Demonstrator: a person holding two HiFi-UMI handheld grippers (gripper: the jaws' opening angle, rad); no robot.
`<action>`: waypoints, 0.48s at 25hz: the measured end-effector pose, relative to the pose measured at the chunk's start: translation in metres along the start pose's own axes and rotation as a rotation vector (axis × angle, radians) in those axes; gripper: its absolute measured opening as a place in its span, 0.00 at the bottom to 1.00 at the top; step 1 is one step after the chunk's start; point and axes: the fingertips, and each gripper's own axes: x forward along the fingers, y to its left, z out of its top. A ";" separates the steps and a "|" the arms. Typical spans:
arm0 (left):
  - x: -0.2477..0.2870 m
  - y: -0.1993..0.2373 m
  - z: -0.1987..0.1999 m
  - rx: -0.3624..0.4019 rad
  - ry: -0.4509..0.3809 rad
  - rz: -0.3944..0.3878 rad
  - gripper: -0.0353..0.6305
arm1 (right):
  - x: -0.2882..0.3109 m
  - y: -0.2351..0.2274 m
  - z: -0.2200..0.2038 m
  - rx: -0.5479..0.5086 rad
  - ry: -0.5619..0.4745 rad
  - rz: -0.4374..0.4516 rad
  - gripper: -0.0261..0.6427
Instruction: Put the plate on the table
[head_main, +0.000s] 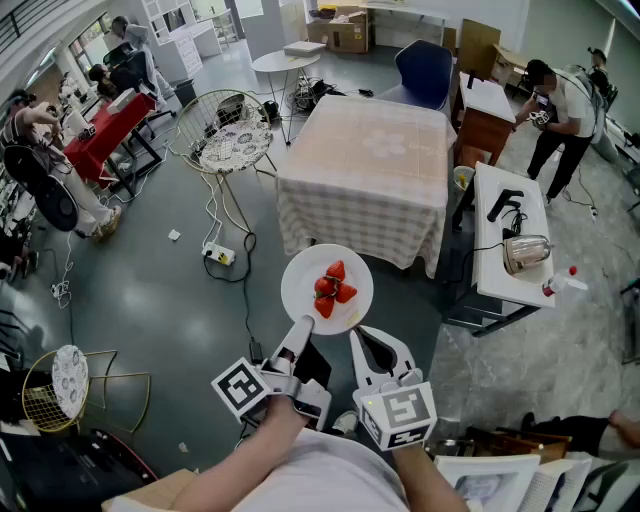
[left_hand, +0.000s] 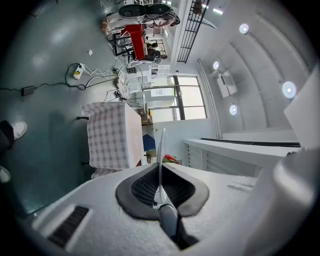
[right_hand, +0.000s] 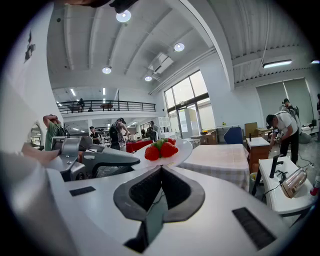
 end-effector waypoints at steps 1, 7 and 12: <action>0.002 0.001 0.001 -0.003 0.001 -0.003 0.08 | 0.002 -0.001 -0.001 -0.001 0.000 -0.001 0.04; 0.024 0.007 0.015 -0.024 0.017 -0.007 0.08 | 0.027 -0.009 0.003 -0.009 0.007 -0.015 0.04; 0.054 0.013 0.035 -0.037 0.033 -0.011 0.08 | 0.058 -0.023 0.007 -0.008 0.022 -0.036 0.05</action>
